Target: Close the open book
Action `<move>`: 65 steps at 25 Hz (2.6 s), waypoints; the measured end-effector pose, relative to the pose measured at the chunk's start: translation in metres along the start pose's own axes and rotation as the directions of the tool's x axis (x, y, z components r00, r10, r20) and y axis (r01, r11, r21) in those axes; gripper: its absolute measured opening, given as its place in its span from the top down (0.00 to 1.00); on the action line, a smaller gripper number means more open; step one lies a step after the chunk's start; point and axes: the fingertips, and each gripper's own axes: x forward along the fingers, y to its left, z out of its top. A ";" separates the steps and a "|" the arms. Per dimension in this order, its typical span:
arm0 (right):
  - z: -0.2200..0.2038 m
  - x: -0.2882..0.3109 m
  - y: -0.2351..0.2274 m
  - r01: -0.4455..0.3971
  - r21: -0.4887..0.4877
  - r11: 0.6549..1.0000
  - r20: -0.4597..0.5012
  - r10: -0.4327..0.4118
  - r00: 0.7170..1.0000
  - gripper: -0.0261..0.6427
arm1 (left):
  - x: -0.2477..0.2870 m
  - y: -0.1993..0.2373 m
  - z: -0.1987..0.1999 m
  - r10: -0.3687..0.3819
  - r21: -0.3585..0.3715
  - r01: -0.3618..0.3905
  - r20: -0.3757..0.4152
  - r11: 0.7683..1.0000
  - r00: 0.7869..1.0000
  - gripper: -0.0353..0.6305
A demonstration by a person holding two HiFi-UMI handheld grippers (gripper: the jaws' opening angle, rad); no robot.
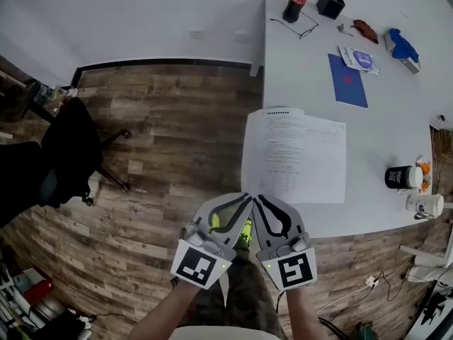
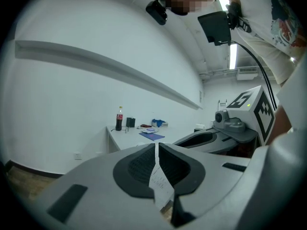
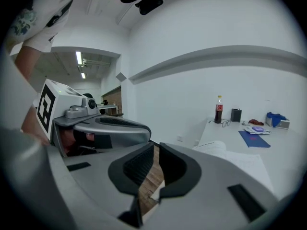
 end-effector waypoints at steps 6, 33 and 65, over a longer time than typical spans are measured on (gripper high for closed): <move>-0.040 0.002 -0.011 0.038 0.037 0.999 -0.054 -0.036 0.998 0.92 | 0.013 0.003 -0.057 -0.019 0.022 0.020 -0.052 1.000 0.998 0.93; -0.102 -0.006 -0.020 -0.017 -0.014 1.000 -0.179 0.014 0.984 0.92 | 0.063 0.030 -0.208 0.063 -0.741 0.060 0.138 0.669 0.988 0.58; -0.041 -0.009 -0.038 0.102 -0.013 0.995 -0.107 -0.103 0.989 0.93 | 0.043 0.012 -0.058 -0.177 -0.524 0.257 0.199 0.812 0.964 0.91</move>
